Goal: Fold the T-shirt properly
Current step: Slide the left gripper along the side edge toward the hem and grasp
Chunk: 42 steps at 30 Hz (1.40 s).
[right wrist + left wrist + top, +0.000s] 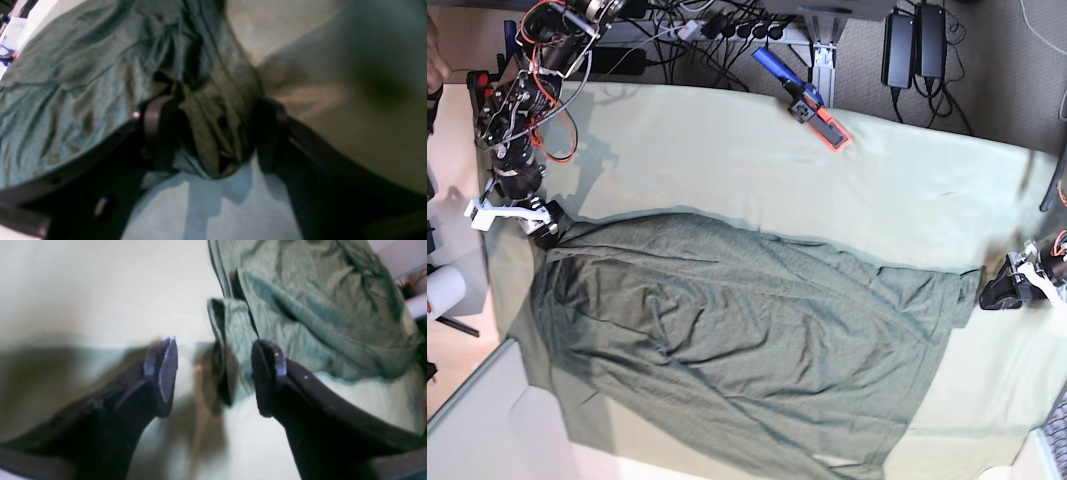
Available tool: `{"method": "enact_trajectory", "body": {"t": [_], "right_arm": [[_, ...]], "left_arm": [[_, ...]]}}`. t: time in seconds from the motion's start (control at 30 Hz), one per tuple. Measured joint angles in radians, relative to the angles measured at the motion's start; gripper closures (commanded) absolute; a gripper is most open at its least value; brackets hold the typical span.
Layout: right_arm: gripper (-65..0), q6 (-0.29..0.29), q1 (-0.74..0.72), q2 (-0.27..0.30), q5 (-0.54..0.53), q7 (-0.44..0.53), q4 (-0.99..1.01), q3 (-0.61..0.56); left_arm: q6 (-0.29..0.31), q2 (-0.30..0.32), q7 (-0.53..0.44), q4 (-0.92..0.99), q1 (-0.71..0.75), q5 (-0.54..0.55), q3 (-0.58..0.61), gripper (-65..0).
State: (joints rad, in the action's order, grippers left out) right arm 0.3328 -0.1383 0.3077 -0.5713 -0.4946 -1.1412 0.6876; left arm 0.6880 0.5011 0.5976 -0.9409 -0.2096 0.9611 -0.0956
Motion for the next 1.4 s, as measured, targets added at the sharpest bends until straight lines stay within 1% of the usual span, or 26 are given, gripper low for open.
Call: {"method": "enact_trajectory", "body": {"t": [0.13,0.2,0.33,0.5,0.67,0.73,0.77,0.83,0.9,0.97,1.0,1.13,1.17,1.2,1.33,1.37,1.4], "right_arm": [[-36.0,0.000,0.002,0.000,0.021,0.000,0.000,0.000],[-36.0,0.000,0.002,0.000,0.022,0.000,0.000,0.000],[-36.0,0.000,0.002,0.000,0.023,0.000,0.000,0.000],[-36.0,0.000,0.002,0.000,0.023,0.000,0.000,0.000],[-36.0,0.000,0.001,0.000,0.022,0.000,0.000,0.000],[-36.0,0.000,0.000,0.000,0.022,0.000,0.000,0.000],[-36.0,0.000,0.000,0.000,0.022,0.000,0.000,0.000],[-36.0,0.000,-0.001,0.000,0.021,0.000,0.000,0.000],[-36.0,0.000,-0.001,0.000,0.021,0.001,0.000,0.000],[-36.0,0.000,-0.001,0.001,0.021,0.001,0.000,0.000],[-36.0,0.000,-0.001,0.001,0.020,0.001,0.000,0.000],[-36.0,0.000,-0.003,-0.001,0.020,0.001,0.000,0.000],[-36.0,0.000,-0.003,0.000,0.020,0.001,0.001,-0.003],[-36.0,0.000,-0.004,0.001,0.019,0.002,0.001,-0.006],[-35.7,0.000,-0.004,0.002,0.019,0.008,0.001,-0.042],[-35.2,0.000,-0.006,0.002,0.019,0.009,0.001,-0.054],[-32.9,0.000,-0.009,0.002,0.019,0.010,0.001,-0.066]], "left_arm": [[-0.002,-0.033,0.001,0.098,-0.041,0.063,-0.005,-38.2],[-0.002,-0.044,0.012,0.107,-0.048,0.080,-0.006,-38.2],[0.002,-0.069,0.032,0.106,-0.052,0.081,-0.006,-38.2],[0.005,-0.071,0.051,0.103,-0.057,0.111,0.056,-38.2],[0.008,-0.066,0.042,0.097,-0.057,0.109,0.120,-38.2],[0.008,-0.069,0.061,0.080,-0.056,0.112,0.130,-38.2],[0.008,-0.071,0.072,0.065,-0.053,0.105,0.133,-38.2],[0.008,-0.083,0.080,0.014,-0.045,0.053,0.137,-38.2],[0.000,-0.084,0.108,-0.045,-0.039,0.025,0.149,-38.2],[-0.002,-0.080,0.108,-0.083,-0.032,0.005,0.177,-38.2],[-0.001,-0.080,0.105,-0.090,-0.032,-0.016,0.195,-38.2],[0.000,-0.077,0.074,-0.096,-0.035,-0.040,0.234,-37.9],[0.000,-0.077,0.074,-0.096,-0.035,-0.040,0.234,-37.1],[0.000,-0.077,0.070,-0.096,-0.035,-0.042,0.234,-34.8],[0.000,-0.077,0.068,-0.096,-0.033,-0.055,0.234,-17.1],[0.000,-0.077,0.068,-0.096,-0.032,-0.055,0.235,-12.5],[0.000,-0.077,0.068,-0.096,-0.031,-0.056,0.235,-8.1]]}}
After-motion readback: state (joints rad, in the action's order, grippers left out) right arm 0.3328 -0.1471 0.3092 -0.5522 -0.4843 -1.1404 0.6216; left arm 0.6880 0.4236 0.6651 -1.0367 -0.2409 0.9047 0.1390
